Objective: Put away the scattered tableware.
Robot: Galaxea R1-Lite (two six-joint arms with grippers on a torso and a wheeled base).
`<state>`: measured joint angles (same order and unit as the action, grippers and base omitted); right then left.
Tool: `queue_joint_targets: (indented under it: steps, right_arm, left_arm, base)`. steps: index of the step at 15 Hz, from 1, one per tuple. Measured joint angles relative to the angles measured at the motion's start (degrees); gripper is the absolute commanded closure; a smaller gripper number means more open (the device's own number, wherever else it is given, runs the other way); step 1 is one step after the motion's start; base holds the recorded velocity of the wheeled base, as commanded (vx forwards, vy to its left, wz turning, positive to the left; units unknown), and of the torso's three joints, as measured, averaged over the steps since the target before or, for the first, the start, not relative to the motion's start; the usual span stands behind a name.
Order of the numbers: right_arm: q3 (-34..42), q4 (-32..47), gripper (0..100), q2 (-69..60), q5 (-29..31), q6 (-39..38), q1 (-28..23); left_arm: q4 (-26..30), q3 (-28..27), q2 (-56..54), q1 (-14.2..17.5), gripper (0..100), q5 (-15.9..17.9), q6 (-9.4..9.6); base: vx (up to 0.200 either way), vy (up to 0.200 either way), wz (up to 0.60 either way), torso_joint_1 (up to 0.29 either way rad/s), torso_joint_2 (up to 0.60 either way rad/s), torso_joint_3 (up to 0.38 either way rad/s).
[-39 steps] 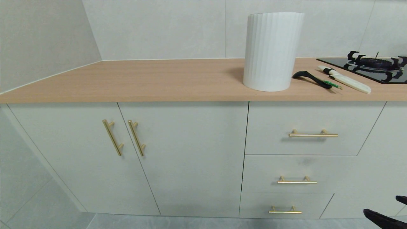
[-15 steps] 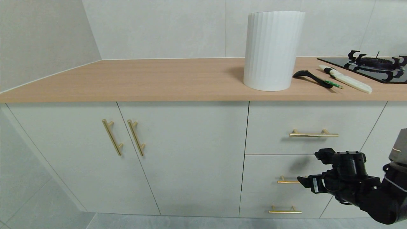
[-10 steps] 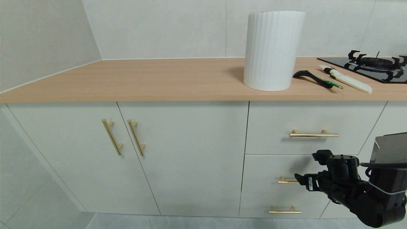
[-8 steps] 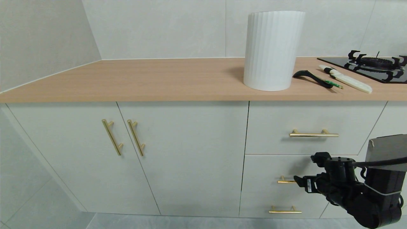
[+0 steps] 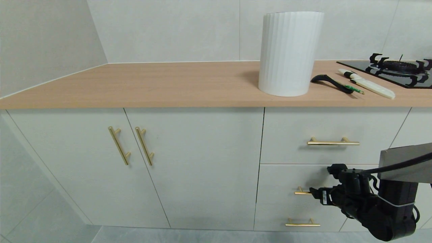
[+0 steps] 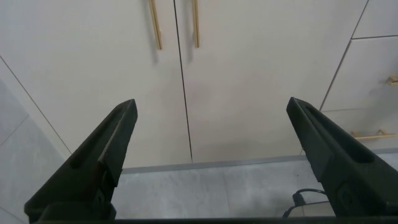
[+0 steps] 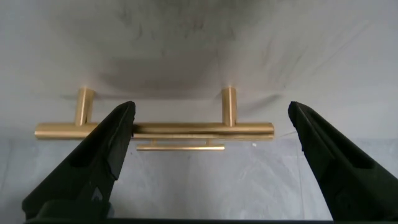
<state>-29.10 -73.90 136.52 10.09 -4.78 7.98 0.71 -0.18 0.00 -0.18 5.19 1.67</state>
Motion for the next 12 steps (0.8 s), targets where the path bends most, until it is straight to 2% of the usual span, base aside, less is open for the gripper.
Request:
queue_joint_targets:
  steps: [7, 12]
  right_arm:
    - [0.3, 0.2, 0, 1.9, 1.6, 0.6, 0.0]
    - [1.2, 7.0, 0, 0.3, 1.5, 1.0, 0.0]
  left_arm:
    - [0.0, 0.0, 0.0, 0.0, 0, 0.0, -0.01]
    - [0.0, 0.0, 0.0, 0.0, 0, 0.0, 0.00]
  base:
    - [0.000, 0.000, 0.00, 0.000, 0.00, 0.000]
    - [0.000, 0.000, 0.00, 0.000, 0.00, 0.000]
